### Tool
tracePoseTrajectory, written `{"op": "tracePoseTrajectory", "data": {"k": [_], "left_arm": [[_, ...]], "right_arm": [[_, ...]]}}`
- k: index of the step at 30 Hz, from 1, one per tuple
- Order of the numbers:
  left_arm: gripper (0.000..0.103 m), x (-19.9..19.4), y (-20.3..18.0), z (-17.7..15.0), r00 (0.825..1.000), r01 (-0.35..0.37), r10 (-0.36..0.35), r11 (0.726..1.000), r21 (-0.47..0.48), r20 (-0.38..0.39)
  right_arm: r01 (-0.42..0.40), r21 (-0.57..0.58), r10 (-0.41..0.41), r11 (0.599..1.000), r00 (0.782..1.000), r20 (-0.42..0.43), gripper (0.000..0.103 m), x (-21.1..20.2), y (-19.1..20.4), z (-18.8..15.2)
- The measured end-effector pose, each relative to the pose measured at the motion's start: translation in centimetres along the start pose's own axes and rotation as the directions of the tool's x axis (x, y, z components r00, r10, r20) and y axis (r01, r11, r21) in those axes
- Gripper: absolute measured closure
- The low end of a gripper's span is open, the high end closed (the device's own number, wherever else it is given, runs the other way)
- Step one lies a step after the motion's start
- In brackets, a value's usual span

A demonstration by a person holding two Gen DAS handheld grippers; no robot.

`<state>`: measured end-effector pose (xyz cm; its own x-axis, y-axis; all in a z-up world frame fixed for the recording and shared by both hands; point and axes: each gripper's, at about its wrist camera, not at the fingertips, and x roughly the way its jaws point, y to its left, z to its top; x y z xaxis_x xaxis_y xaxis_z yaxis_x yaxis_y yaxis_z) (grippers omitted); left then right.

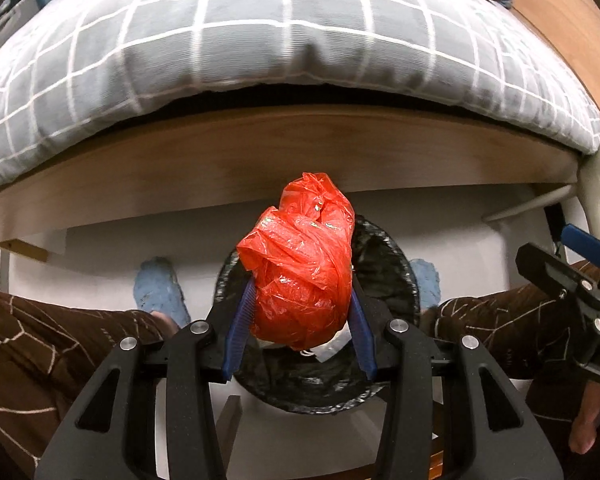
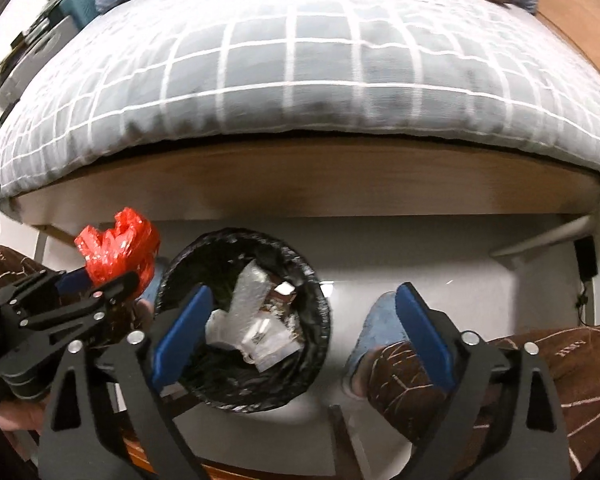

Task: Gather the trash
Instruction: 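Open the right tool to drop the bubble-wrap roll into the bin, then open the left tool to drop the red plastic bag into the bin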

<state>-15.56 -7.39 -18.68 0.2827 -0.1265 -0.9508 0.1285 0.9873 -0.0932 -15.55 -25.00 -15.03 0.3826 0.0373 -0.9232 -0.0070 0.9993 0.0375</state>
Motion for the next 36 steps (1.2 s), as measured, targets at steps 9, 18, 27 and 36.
{"op": "tracePoseTrajectory", "data": {"k": [9, 18, 27, 36], "left_arm": [[0.059, -0.2, -1.7, 0.9, 1.000, 0.014, -0.014, 1.000, -0.001, 0.016], [0.059, 1.5, -0.8, 0.6, 1.000, 0.003, -0.004, 0.999, -0.034, -0.013], [0.058, 2.5, -1.4, 0.1, 1.000, -0.002, 0.002, 1.000, -0.018, -0.027], [0.050, 1.9, -0.8, -0.3, 1.000, -0.026, 0.026, 0.999, -0.020, 0.004]], "right_arm": [[0.035, 0.040, -0.036, 0.999, 0.998, 0.041, 0.008, 0.4, -2.4, -0.4], [0.039, 0.032, -0.039, 0.999, 0.999, 0.022, 0.008, 1.5, -2.5, -0.5], [0.049, 0.023, -0.049, 0.999, 0.999, 0.018, 0.008, 1.8, -2.2, -0.3], [0.044, 0.026, -0.044, 0.999, 0.999, 0.023, 0.008, 1.5, -2.0, 0.2]]}}
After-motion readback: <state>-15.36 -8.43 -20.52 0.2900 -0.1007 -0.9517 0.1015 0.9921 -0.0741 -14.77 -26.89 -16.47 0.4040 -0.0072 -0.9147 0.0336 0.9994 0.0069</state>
